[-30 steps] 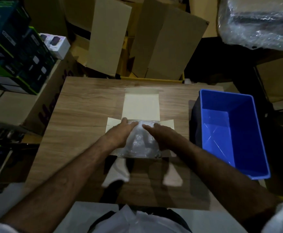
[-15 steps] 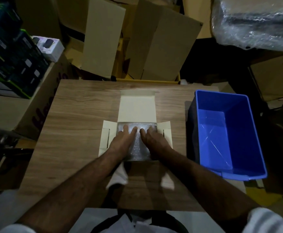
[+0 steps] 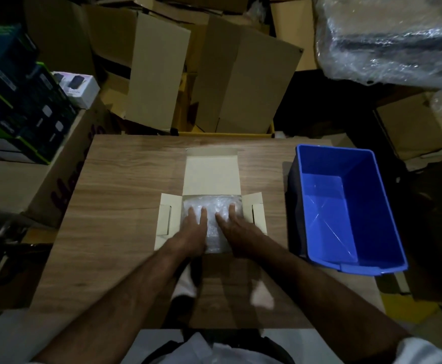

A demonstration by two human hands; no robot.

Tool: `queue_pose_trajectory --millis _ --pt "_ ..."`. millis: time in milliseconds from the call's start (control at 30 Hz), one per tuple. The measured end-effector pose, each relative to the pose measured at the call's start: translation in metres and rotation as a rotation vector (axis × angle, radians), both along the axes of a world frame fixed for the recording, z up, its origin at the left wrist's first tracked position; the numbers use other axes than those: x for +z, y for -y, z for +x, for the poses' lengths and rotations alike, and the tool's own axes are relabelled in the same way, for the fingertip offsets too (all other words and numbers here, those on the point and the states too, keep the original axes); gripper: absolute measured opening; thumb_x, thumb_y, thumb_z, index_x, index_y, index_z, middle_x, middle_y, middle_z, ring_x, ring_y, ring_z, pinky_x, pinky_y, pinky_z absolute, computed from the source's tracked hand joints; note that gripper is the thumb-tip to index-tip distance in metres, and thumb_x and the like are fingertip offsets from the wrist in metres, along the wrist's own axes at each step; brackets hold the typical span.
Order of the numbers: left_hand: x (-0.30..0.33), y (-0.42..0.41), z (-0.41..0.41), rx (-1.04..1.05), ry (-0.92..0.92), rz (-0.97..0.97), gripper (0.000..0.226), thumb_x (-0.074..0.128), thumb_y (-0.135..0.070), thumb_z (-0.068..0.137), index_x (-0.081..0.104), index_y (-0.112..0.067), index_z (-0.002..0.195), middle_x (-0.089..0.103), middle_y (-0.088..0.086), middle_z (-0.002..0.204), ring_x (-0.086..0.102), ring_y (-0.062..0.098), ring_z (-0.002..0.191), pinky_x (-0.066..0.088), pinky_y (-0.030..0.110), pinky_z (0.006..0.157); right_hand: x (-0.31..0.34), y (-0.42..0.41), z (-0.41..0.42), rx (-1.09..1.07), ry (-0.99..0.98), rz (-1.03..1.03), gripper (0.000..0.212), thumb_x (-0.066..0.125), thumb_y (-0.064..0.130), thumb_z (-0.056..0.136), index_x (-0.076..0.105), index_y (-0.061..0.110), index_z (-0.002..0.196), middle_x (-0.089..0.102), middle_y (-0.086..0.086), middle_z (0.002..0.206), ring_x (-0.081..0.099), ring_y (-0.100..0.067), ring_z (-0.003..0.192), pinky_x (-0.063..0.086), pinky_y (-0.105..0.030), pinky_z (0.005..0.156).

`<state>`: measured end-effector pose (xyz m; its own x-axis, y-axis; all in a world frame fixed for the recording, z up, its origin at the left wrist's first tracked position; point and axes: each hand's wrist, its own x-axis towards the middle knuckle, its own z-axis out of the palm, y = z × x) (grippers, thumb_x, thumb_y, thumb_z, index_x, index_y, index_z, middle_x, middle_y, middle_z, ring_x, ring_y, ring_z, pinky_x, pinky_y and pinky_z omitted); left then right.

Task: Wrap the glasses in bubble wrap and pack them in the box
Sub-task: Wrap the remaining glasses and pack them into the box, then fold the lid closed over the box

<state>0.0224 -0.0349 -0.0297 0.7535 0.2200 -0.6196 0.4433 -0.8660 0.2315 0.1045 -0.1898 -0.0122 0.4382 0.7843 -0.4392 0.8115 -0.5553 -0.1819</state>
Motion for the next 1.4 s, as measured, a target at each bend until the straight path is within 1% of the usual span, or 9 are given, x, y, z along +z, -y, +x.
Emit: queue_pose_trajectory --millis 133,200,367,600,700,800,1067,1200,1400 --pt "0.017 -0.003 -0.007 0.101 0.063 -0.152 0.109 0.071 -0.020 0.091 -0.015 -0.019 0.159 -0.028 0.019 0.163 -0.004 0.036 0.155 0.024 0.037 0.120 0.020 0.007 -0.004 -0.176 0.022 0.192 0.079 0.066 0.013 0.088 0.028 0.019 0.157 0.017 -0.026 0.163 0.046 -0.038 0.136 0.051 -0.043 0.099" --pt "0.028 -0.008 -0.013 0.129 0.305 -0.115 0.093 0.070 -0.028 0.092 0.008 -0.020 0.162 -0.009 0.014 0.168 0.008 0.031 0.155 0.025 0.036 0.120 0.024 0.016 -0.007 -0.319 0.117 0.344 0.066 0.067 0.018 0.089 0.043 0.021 0.150 0.030 -0.022 0.160 0.041 -0.035 0.141 0.045 -0.039 0.108" --pt "0.025 -0.021 -0.030 0.286 0.546 0.202 0.065 0.064 -0.043 0.093 0.041 -0.026 0.151 0.014 0.024 0.163 0.017 0.041 0.149 0.021 0.053 0.119 0.015 0.033 -0.013 -0.646 0.009 0.344 0.053 0.044 0.044 0.103 0.037 0.031 0.154 0.003 -0.026 0.166 0.009 -0.042 0.154 0.017 -0.052 0.123" --pt "0.028 -0.023 -0.041 0.542 0.719 -0.063 0.069 0.066 -0.013 0.092 0.036 -0.018 0.153 0.048 0.011 0.149 0.052 0.029 0.130 0.046 0.036 0.102 0.021 0.026 -0.024 -0.791 -0.124 0.624 0.055 0.033 0.048 0.097 0.045 0.029 0.147 0.033 -0.005 0.158 0.049 -0.025 0.133 0.049 -0.044 0.101" --pt "0.029 -0.008 -0.038 0.526 0.749 -0.098 0.074 0.062 -0.014 0.086 0.034 -0.025 0.153 0.062 0.005 0.137 0.063 0.027 0.117 0.054 0.038 0.095 0.015 0.016 -0.035 -0.723 -0.058 0.856 0.052 0.053 0.036 0.096 0.044 0.023 0.146 0.057 0.002 0.138 0.054 -0.004 0.119 0.049 -0.021 0.091" --pt "0.024 0.008 -0.039 0.409 0.712 -0.034 0.066 0.047 -0.030 0.086 0.044 -0.015 0.150 0.058 0.010 0.142 0.058 0.029 0.126 0.048 0.037 0.103 -0.001 0.009 -0.040 -0.713 0.008 0.815 0.048 0.067 0.012 0.087 0.057 0.017 0.133 0.066 -0.002 0.122 0.061 -0.015 0.110 0.049 -0.023 0.084" --pt "-0.012 0.017 -0.045 0.098 0.658 0.215 0.050 0.042 -0.030 0.096 0.056 -0.003 0.136 0.053 0.021 0.146 0.055 0.036 0.131 0.054 0.047 0.098 -0.022 0.005 -0.042 -0.523 0.040 0.596 0.032 0.060 0.033 0.096 0.067 0.015 0.122 0.062 -0.009 0.134 0.054 -0.029 0.122 0.056 -0.038 0.089" --pt "-0.020 -0.001 -0.038 0.095 0.631 0.187 0.047 0.075 -0.015 0.080 0.066 -0.011 0.126 0.053 0.023 0.144 0.058 0.042 0.122 0.054 0.049 0.094 -0.027 0.008 -0.032 -0.495 0.018 0.607 0.040 0.048 0.041 0.093 0.069 0.020 0.120 0.055 -0.012 0.138 0.051 -0.033 0.125 0.054 -0.038 0.090" --pt "-0.010 -0.046 0.006 0.329 0.557 -0.168 0.054 0.076 -0.016 0.087 0.056 -0.027 0.135 -0.012 0.009 0.164 0.018 0.033 0.152 0.033 0.043 0.121 -0.030 -0.004 0.011 -0.672 -0.194 0.609 0.053 0.060 0.052 0.095 0.053 0.031 0.144 0.019 -0.018 0.165 0.045 -0.033 0.138 0.050 -0.046 0.101"
